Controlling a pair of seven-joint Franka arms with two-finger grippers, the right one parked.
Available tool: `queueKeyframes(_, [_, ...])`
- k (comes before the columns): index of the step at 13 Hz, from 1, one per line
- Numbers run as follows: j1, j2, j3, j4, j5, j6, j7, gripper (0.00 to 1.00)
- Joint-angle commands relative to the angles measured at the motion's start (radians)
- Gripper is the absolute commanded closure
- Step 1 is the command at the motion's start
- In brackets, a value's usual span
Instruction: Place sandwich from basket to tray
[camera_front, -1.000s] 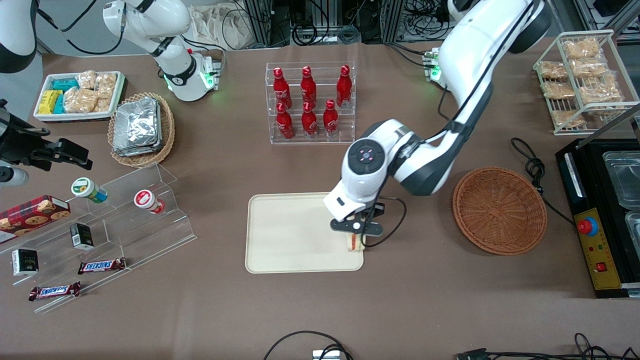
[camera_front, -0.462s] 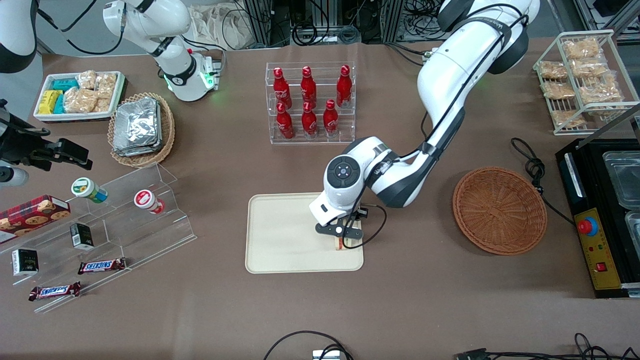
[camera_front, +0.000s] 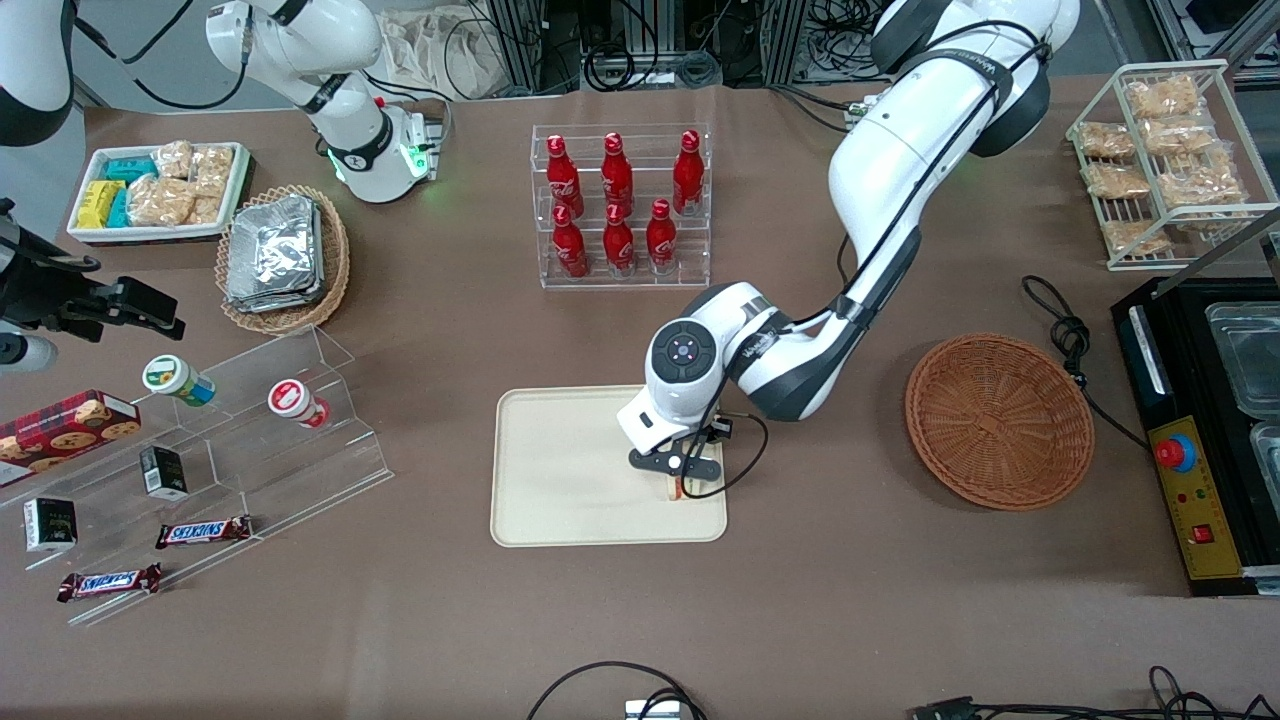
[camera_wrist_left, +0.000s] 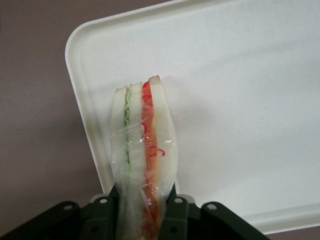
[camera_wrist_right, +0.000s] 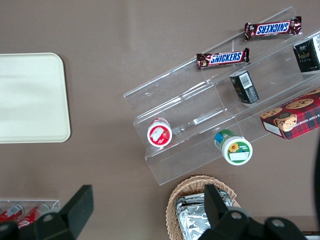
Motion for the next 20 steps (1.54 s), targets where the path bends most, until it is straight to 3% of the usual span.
queueKeyframes(1, [-0.016, 0.019, 0.005, 0.030, 0.020, -0.002, -0.025, 0.58])
queueKeyframes(4, [-0.022, 0.017, 0.005, 0.023, 0.022, -0.002, -0.051, 0.40])
queueKeyframes(6, [-0.022, 0.016, 0.005, 0.021, 0.022, -0.003, -0.086, 0.03])
queueKeyframes(12, [-0.008, -0.052, 0.007, 0.033, 0.020, -0.078, -0.132, 0.00])
queueKeyframes(20, [0.205, -0.320, 0.022, 0.026, 0.024, -0.303, -0.174, 0.00])
